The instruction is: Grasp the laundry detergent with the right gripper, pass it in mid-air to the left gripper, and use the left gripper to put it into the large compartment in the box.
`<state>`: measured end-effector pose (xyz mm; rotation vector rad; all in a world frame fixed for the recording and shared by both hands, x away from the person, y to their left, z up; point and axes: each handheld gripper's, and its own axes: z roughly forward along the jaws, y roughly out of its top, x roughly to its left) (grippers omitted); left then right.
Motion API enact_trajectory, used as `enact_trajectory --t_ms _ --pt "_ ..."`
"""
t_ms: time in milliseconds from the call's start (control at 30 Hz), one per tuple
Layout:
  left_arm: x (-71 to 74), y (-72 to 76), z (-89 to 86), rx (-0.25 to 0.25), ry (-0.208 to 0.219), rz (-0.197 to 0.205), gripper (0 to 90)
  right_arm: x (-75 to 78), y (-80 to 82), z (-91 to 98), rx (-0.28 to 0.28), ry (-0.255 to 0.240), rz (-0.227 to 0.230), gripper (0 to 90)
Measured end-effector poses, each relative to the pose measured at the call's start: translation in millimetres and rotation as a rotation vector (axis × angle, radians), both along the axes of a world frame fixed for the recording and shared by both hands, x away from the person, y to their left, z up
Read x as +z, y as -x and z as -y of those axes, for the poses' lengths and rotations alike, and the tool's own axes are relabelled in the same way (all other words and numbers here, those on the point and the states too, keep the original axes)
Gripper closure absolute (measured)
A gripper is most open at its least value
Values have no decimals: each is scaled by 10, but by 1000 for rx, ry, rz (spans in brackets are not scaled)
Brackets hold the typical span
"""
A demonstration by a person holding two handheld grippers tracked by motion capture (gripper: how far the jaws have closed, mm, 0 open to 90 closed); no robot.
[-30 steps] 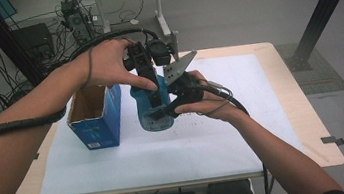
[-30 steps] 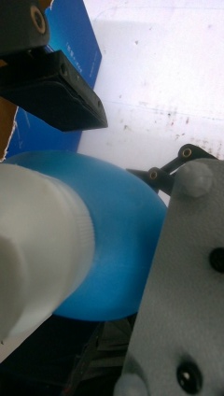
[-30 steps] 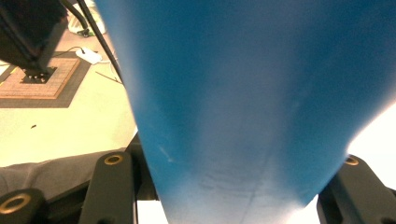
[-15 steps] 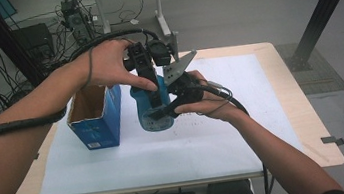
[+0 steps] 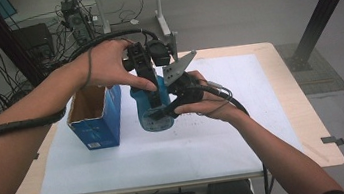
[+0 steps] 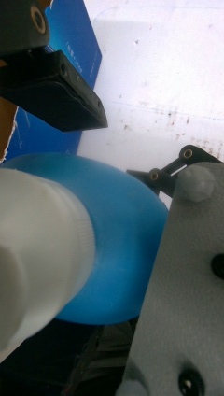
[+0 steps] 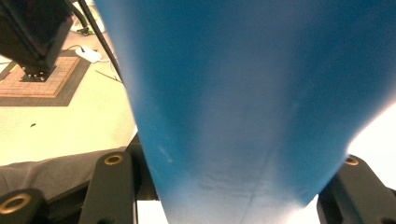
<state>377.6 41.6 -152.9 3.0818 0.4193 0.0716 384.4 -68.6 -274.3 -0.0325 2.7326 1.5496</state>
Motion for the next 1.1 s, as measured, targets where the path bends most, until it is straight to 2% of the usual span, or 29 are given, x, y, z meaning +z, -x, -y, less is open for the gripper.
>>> enact_trajectory --t_ms 467,767,867,1067,1100 --pt "-24 6 -12 -3 -10 4 75 0 10 -5 1 1 6 437" --pt "-50 2 0 -11 -20 8 145 1 6 2 0 1 29 437" --pt "-57 4 11 -9 -14 0 183 6 16 6 8 1 29 437" --pt "-49 5 38 -36 -25 -13 257 11 18 13 13 -4 40 437" --pt "-45 9 38 -29 -15 -18 263 13 22 16 12 -4 37 437"
